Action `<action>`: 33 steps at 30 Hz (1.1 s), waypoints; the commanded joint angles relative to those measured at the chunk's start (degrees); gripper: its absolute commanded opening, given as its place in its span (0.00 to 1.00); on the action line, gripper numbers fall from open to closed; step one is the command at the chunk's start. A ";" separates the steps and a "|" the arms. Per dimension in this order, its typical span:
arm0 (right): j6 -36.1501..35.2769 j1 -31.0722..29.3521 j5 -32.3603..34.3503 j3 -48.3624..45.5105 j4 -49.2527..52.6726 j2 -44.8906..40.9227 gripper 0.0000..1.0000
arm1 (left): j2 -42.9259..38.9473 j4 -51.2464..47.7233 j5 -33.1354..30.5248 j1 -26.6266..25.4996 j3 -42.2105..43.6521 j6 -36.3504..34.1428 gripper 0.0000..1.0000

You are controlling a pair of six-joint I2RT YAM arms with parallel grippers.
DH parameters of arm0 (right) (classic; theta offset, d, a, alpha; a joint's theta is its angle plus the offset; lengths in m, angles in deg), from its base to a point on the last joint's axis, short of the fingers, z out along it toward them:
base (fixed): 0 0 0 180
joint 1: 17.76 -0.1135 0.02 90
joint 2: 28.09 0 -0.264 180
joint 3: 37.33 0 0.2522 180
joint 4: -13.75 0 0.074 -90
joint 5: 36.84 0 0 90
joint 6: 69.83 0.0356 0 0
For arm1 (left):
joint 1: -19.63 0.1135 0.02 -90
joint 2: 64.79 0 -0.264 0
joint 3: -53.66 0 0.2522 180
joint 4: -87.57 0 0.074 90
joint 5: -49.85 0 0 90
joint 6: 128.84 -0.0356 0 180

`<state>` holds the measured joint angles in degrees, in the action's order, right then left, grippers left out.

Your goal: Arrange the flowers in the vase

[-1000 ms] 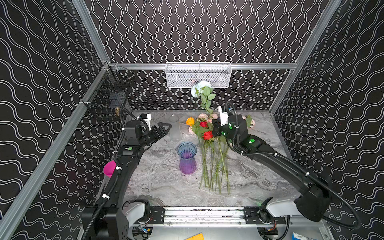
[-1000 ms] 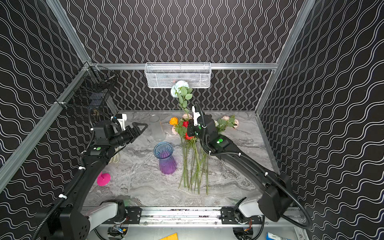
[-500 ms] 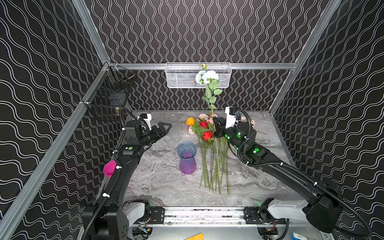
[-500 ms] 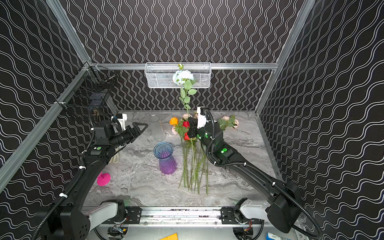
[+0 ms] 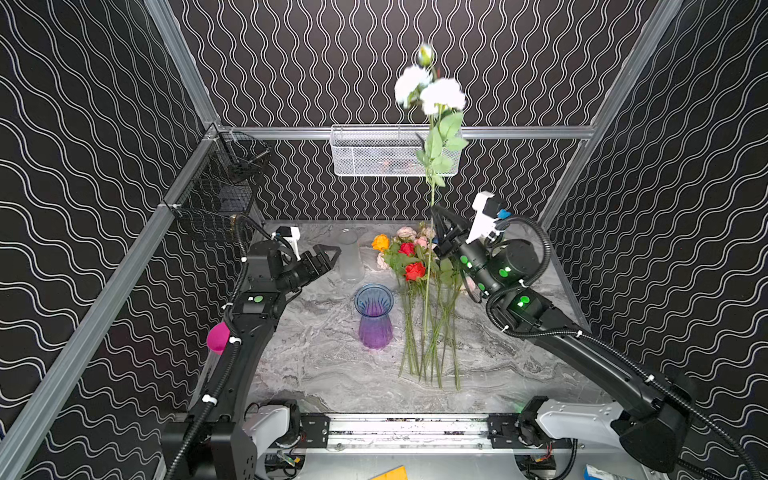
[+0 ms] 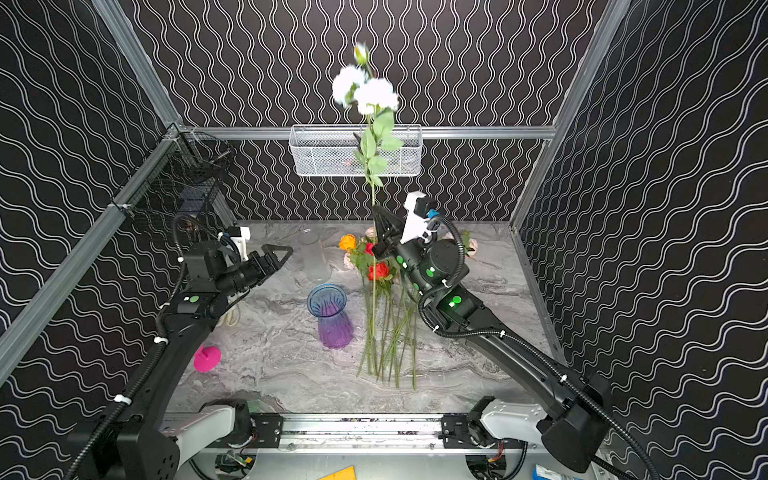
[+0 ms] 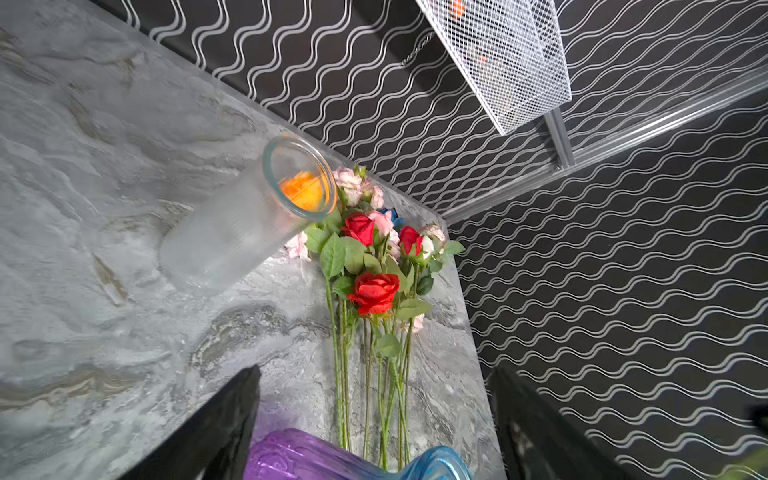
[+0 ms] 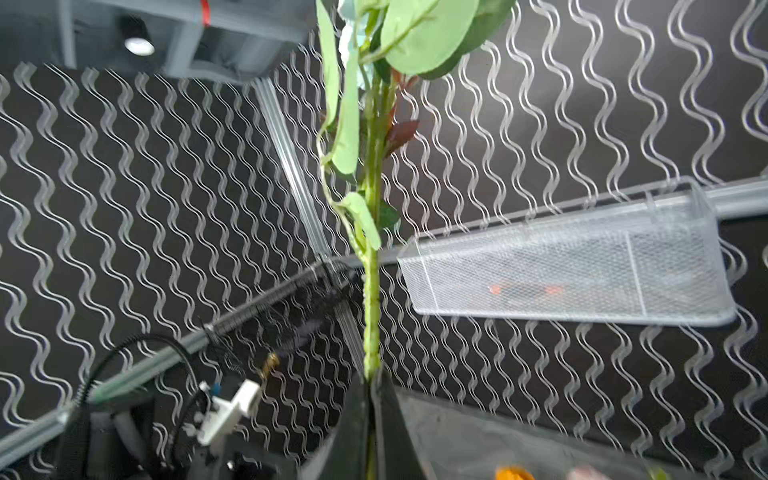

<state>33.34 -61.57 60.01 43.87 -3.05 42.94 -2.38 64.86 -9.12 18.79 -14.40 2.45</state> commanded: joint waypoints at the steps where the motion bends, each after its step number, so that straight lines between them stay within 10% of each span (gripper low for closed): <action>1: -2.71 -1.22 -1.04 3.52 -5.27 1.72 0.00 | -1.06 -0.89 -3.70 0.13 0.09 -1.58 0.90; 14: -2.71 -4.43 -1.75 8.86 -19.47 15.89 0.00 | -1.00 -1.49 -2.70 0.14 -0.95 -2.98 0.91; 33: -0.76 -8.11 -0.36 -9.86 -27.09 17.51 0.02 | -0.18 1.12 -0.01 0.05 0.25 -0.92 0.91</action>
<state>31.97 -69.17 58.11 35.43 -25.98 60.75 -2.62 63.87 -10.63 18.83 -14.14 1.32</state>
